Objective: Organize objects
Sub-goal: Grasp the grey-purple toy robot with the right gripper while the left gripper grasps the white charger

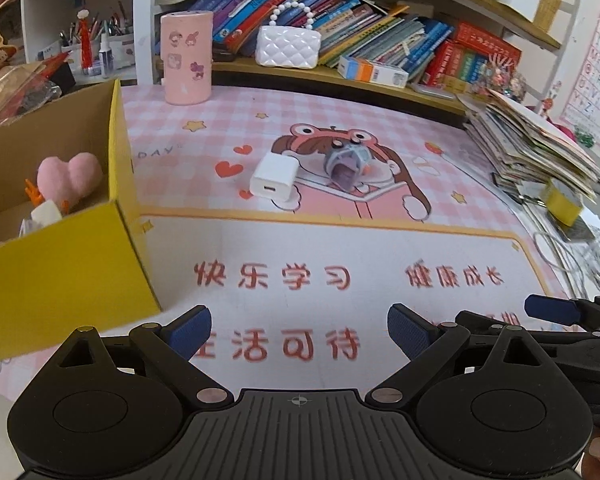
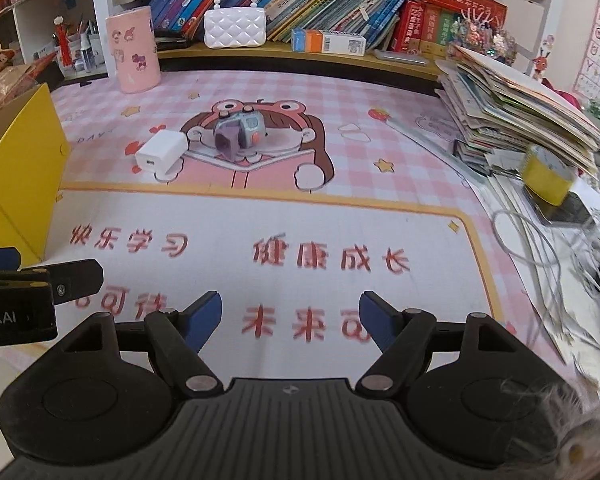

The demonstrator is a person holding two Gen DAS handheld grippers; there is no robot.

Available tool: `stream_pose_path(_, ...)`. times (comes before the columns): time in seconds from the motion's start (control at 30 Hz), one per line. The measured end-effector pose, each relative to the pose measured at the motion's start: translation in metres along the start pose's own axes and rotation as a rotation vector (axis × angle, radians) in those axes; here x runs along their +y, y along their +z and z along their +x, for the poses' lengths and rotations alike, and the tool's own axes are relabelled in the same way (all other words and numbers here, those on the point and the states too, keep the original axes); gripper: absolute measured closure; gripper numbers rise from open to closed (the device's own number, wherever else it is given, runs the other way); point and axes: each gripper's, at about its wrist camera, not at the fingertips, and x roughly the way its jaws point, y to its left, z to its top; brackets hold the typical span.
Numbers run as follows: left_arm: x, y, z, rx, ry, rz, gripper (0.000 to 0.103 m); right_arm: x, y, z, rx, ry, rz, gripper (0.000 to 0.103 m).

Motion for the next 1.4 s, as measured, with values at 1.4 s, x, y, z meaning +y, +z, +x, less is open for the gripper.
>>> stream_pose_path(1.4,0.001,0.105,0.164,0.069,0.213,-0.060,0.038,0.008,0.121,0.159,-0.059,0.244,-0.230,0.027)
